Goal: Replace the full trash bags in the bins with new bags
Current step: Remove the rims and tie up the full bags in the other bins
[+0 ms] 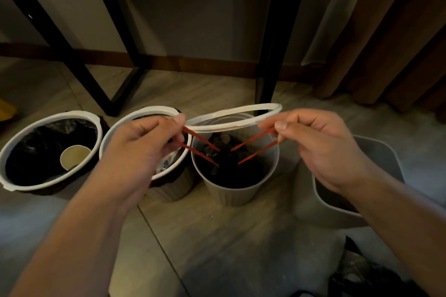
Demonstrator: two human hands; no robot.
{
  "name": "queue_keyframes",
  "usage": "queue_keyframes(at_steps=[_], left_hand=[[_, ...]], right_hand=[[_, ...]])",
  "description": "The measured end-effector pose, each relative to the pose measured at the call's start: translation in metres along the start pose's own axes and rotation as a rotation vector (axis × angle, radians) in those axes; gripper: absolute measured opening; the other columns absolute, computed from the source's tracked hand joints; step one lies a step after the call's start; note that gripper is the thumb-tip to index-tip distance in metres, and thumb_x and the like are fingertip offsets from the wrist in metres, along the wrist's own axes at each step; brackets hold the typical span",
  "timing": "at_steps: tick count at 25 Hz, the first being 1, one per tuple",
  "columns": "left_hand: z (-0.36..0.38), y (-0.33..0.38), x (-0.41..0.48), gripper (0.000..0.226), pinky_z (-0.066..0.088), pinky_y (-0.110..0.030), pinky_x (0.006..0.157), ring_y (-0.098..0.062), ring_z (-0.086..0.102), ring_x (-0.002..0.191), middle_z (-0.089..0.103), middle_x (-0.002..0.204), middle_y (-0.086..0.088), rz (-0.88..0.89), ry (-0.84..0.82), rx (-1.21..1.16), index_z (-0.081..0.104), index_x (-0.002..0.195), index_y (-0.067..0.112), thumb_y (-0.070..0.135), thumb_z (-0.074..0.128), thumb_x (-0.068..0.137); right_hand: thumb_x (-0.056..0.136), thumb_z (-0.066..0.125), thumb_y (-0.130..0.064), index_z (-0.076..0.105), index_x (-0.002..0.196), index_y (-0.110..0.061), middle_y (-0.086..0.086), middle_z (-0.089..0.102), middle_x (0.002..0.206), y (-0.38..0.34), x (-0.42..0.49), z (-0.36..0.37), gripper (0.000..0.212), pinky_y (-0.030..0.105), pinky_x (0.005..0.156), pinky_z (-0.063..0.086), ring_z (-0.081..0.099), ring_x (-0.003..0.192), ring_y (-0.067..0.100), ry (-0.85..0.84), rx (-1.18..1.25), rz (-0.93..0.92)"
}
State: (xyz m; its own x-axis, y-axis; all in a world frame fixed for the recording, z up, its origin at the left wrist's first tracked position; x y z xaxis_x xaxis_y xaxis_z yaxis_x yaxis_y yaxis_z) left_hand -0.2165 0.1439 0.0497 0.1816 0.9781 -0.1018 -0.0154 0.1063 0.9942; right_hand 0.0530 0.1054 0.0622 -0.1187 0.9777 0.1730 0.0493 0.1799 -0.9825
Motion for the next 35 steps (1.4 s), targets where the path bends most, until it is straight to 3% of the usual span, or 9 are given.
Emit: queue_keyframes(at_steps=[4,9,11,13,15,18,23,30,35], left_hand=[[0.039,-0.016,0.007,0.018,0.045,-0.052,0.117,-0.021,0.063,0.131,0.075,0.119,-0.008,0.03,-0.08,-0.484,0.077,0.105,0.012,0.017,0.065,0.093],[0.104,-0.007,0.01,0.051,0.057,-0.033,0.09,-0.018,0.071,0.093,0.075,0.093,0.001,0.179,-0.331,-0.075,0.066,0.133,0.022,0.006,0.069,0.085],[0.122,-0.01,0.013,0.058,0.058,-0.038,0.095,-0.015,0.072,0.099,0.075,0.103,0.005,0.184,-0.444,0.14,0.062,0.14,0.019,0.009,0.076,0.085],[0.134,-0.011,0.014,0.045,0.055,-0.051,0.102,-0.021,0.071,0.111,0.076,0.114,0.0,0.2,-0.544,0.356,0.066,0.135,0.02,0.019,0.078,0.091],[0.138,-0.01,0.016,0.013,0.057,-0.055,0.092,-0.017,0.072,0.098,0.076,0.1,0.002,0.239,-0.569,0.535,0.073,0.113,0.032,0.031,0.066,0.102],[0.131,-0.018,0.023,0.027,0.053,-0.048,0.074,-0.012,0.06,0.073,0.066,0.076,0.006,0.16,-0.51,0.501,0.075,0.091,0.035,0.043,0.051,0.102],[0.113,-0.032,0.034,0.043,0.042,-0.024,0.06,-0.006,0.049,0.059,0.053,0.064,0.005,-0.024,-0.452,0.246,0.073,0.092,0.008,0.043,0.049,0.101],[0.108,-0.034,0.038,0.038,0.043,-0.023,0.06,-0.011,0.049,0.063,0.058,0.07,0.0,-0.03,-0.46,0.214,0.071,0.096,0.009,0.029,0.044,0.113],[0.103,-0.045,0.037,0.036,0.047,-0.028,0.065,-0.02,0.054,0.07,0.066,0.074,-0.001,-0.057,-0.452,0.298,0.068,0.097,0.004,0.027,0.046,0.112]], right_hand=[[0.091,0.074,-0.039,0.081,0.088,-0.021,0.01,0.077,0.093,0.018,0.002,-0.011,0.019,0.036,0.088,0.058,0.074,0.097,0.031,0.079,0.199,0.074],[0.091,0.064,-0.03,0.082,0.095,-0.02,0.006,0.076,0.097,0.009,0.003,-0.002,0.022,0.03,0.081,0.059,0.072,0.092,0.02,0.024,0.1,0.086],[0.094,0.065,-0.026,0.083,0.096,-0.021,0.004,0.076,0.101,-0.008,0.005,0.006,0.019,0.031,0.083,0.061,0.073,0.096,0.019,-0.014,-0.038,0.031],[0.096,0.067,-0.02,0.082,0.1,-0.024,-0.001,0.077,0.103,-0.026,0.008,0.014,0.017,0.034,0.085,0.062,0.074,0.101,0.019,-0.061,-0.226,-0.03],[0.097,0.07,-0.02,0.081,0.107,-0.028,-0.01,0.078,0.104,-0.035,0.01,0.022,0.016,0.029,0.086,0.062,0.074,0.104,0.011,-0.116,-0.39,-0.061],[0.096,0.073,-0.022,0.078,0.109,-0.032,-0.017,0.076,0.103,-0.037,0.01,0.02,0.017,0.021,0.085,0.059,0.071,0.103,0.002,-0.099,-0.485,-0.08],[0.091,0.077,-0.02,0.075,0.115,-0.028,-0.011,0.076,0.103,-0.006,0.01,0.004,0.025,0.033,0.083,0.064,0.073,0.096,0.005,0.03,-0.48,0.058],[0.083,0.083,-0.007,0.079,0.097,-0.02,0.003,0.082,0.099,0.025,0.012,0.015,0.019,0.045,0.089,0.065,0.079,0.096,0.018,0.044,-0.18,0.16],[0.089,0.082,-0.01,0.074,0.087,-0.024,0.003,0.074,0.102,0.035,0.017,0.03,0.016,0.049,0.089,0.063,0.074,0.097,0.021,0.019,-0.276,0.125]])
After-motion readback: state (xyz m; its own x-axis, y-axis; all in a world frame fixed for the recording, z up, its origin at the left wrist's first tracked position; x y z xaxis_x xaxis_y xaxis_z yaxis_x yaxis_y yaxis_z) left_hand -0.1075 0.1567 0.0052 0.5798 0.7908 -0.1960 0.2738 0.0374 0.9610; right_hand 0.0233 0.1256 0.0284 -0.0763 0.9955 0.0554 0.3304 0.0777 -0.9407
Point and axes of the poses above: each hand's wrist, its own x-axis towards the middle knuckle, its own z-axis out of the palm, y = z × x, the point moved 10 cm from there along x, towards the middle knuckle
